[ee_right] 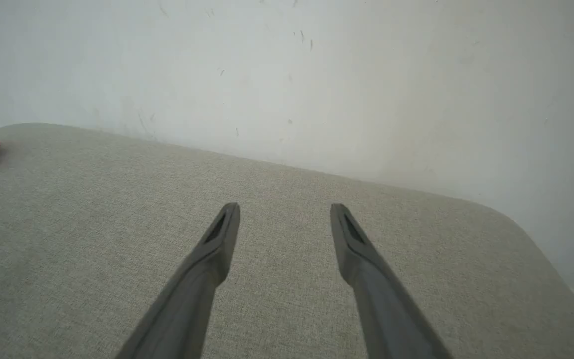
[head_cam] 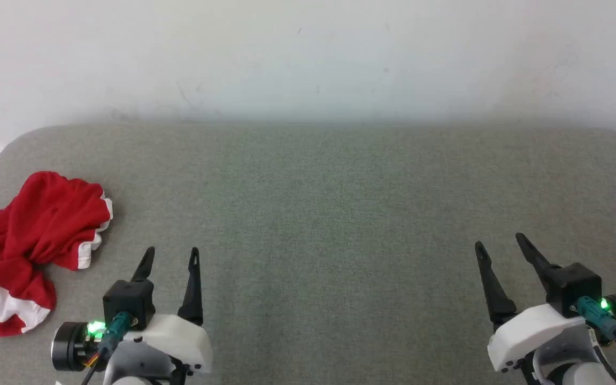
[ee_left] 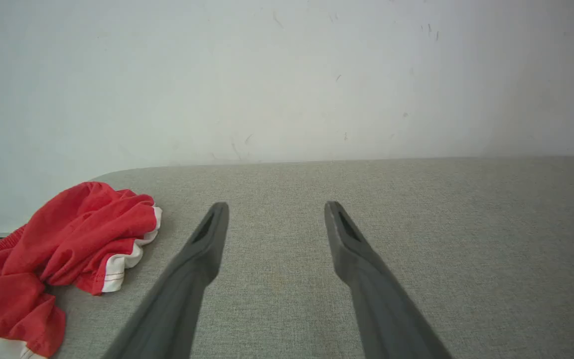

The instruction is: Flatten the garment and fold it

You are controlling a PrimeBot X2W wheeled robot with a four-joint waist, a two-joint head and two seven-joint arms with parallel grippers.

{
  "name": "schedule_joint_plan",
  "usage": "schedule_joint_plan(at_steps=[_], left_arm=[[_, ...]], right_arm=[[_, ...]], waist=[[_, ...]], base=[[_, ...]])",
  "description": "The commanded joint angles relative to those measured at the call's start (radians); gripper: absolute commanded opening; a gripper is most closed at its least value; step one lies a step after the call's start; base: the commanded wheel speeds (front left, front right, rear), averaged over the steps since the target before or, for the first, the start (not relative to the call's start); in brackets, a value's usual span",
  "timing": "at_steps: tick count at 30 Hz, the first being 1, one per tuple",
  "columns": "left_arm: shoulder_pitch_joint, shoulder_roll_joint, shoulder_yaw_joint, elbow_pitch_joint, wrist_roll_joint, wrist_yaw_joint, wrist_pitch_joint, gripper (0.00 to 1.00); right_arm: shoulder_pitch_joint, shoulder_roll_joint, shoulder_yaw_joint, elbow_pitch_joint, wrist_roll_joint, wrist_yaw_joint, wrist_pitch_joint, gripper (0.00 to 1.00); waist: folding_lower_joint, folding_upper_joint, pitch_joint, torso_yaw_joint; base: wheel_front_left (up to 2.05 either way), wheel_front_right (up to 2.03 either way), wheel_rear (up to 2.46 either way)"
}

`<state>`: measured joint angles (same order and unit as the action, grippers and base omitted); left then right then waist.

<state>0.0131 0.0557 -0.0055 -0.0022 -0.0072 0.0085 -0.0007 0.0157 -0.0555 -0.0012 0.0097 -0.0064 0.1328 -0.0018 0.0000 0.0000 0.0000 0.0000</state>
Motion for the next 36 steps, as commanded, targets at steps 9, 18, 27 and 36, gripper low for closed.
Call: schedule_joint_plan(at_steps=[9,18,27,36], left_arm=[[0.008,-0.001,-0.006,0.01,-0.023,0.0,-0.025,1.0],[0.014,-0.001,-0.011,0.016,-0.041,0.001,-0.044,1.0],[0.02,-0.001,-0.016,0.02,-0.061,0.007,-0.063,1.0],[0.029,-0.002,-0.023,0.025,-0.083,0.012,-0.082,1.0]], right_arm=[[0.006,0.001,-0.029,0.006,0.021,0.0,-0.024,1.0],[0.011,0.001,-0.049,0.01,0.03,0.0,-0.043,1.0],[0.013,0.001,-0.066,0.01,0.036,-0.001,-0.062,1.0],[0.012,0.002,-0.074,0.009,0.04,-0.001,-0.081,1.0]], waist=[[0.0,0.0,0.0,0.001],[0.0,0.0,0.0,0.009],[0.0,0.0,0.002,0.032],[0.0,0.0,0.0,0.072]], base=[[0.0,0.0,0.0],[0.0,0.0,0.0],[0.0,0.0,0.0],[0.0,0.0,0.0]])
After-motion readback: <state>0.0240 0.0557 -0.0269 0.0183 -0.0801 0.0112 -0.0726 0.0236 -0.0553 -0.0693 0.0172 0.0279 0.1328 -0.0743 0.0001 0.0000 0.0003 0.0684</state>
